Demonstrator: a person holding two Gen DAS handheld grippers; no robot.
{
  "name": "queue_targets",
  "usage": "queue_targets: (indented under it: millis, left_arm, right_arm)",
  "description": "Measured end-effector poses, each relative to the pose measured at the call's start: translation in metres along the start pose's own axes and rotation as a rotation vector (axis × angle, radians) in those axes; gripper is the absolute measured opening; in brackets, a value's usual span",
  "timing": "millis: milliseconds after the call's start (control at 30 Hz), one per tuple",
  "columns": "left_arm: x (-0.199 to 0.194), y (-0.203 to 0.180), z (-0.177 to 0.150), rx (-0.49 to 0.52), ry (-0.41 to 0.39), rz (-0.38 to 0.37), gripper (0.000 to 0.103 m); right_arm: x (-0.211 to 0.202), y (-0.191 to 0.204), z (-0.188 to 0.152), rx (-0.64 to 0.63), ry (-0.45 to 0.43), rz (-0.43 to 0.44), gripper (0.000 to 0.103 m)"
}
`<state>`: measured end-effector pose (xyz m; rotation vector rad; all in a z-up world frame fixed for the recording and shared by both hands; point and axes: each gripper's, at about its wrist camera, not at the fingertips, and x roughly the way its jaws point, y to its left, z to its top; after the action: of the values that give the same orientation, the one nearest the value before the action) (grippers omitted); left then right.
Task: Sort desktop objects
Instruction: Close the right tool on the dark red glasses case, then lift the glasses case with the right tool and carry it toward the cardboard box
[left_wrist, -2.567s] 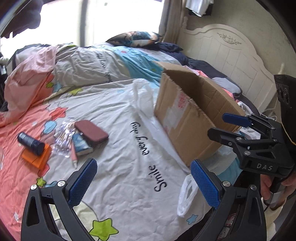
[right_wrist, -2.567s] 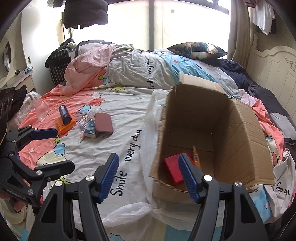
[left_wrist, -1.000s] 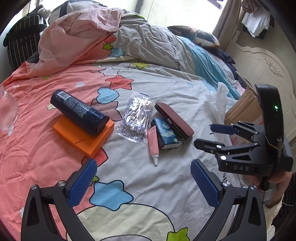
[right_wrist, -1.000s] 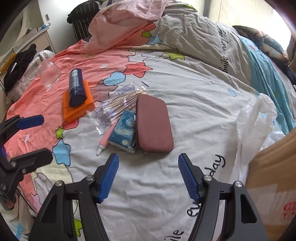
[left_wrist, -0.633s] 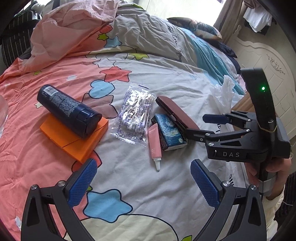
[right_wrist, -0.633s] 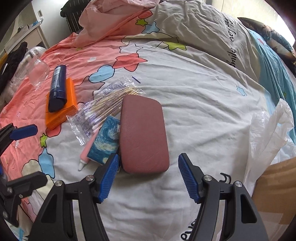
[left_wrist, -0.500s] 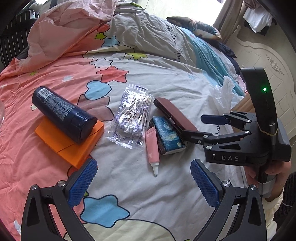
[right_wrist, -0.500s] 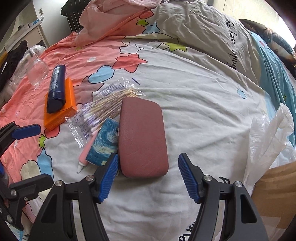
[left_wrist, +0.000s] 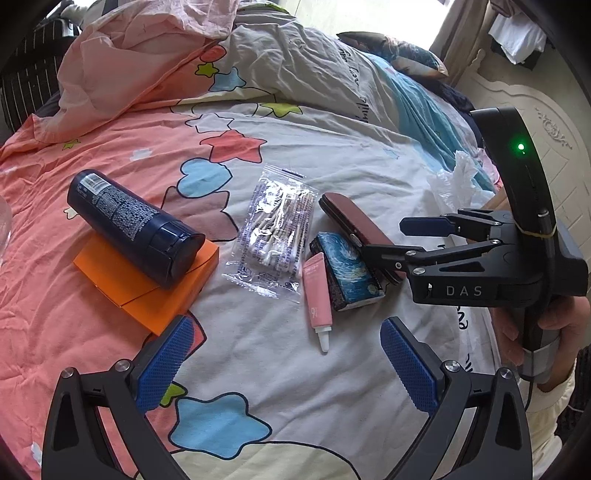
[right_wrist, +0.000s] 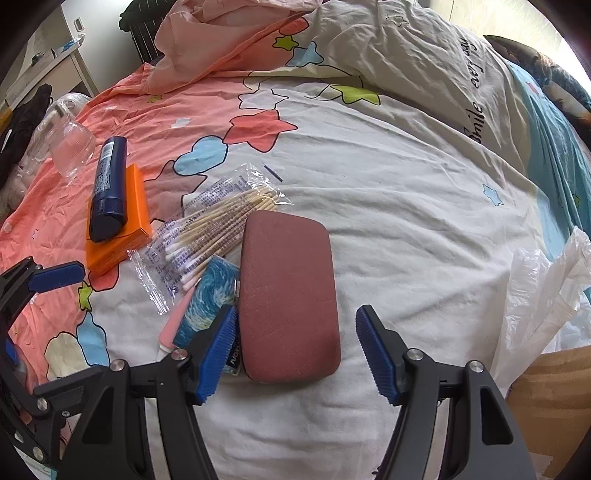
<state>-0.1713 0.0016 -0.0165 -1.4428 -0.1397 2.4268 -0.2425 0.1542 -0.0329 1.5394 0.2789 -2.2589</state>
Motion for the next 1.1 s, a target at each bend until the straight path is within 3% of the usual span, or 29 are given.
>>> queue_targets:
  millis: [300, 467, 567, 633, 700, 733, 800, 933, 1100]
  left_arm:
    - [0.001, 0.003, 0.000, -0.009, 0.002, 0.007, 0.103]
    - [0.000, 0.004, 0.000, -0.011, -0.002, -0.002, 0.103]
    - [-0.001, 0.004, 0.000, -0.013, -0.002, -0.006, 0.103]
    - [-0.001, 0.004, 0.000, -0.012, 0.001, -0.007, 0.103]
    - [-0.001, 0.003, 0.000, -0.008, 0.001, -0.005, 0.103]
    - [-0.001, 0.003, 0.000, -0.007, 0.000, -0.006, 0.103]
    - [-0.001, 0.003, 0.000, -0.009, 0.001, -0.007, 0.103]
    - [0.000, 0.004, 0.001, -0.020, 0.000, -0.008, 0.103]
    - [0.003, 0.001, 0.003, -0.028, 0.005, 0.001, 0.103]
  right_arm:
    - [0.020, -0.012, 0.015, 0.055, 0.050, 0.123, 0.064]
    - [0.035, -0.015, 0.019, 0.091, 0.082, 0.227, 0.088]
    - [0.033, -0.009, 0.018, 0.077, 0.078, 0.205, 0.088]
    - [0.032, -0.007, 0.017, 0.077, 0.076, 0.195, 0.085]
    - [0.030, -0.011, 0.017, 0.104, 0.072, 0.231, 0.072]
    - [0.029, -0.013, 0.017, 0.118, 0.070, 0.250, 0.061]
    - [0.028, -0.014, 0.014, 0.127, 0.078, 0.265, 0.061]
    - [0.020, -0.011, 0.008, 0.128, 0.057, 0.235, 0.060]
    - [-0.016, -0.009, 0.002, 0.105, -0.072, 0.053, 0.060]
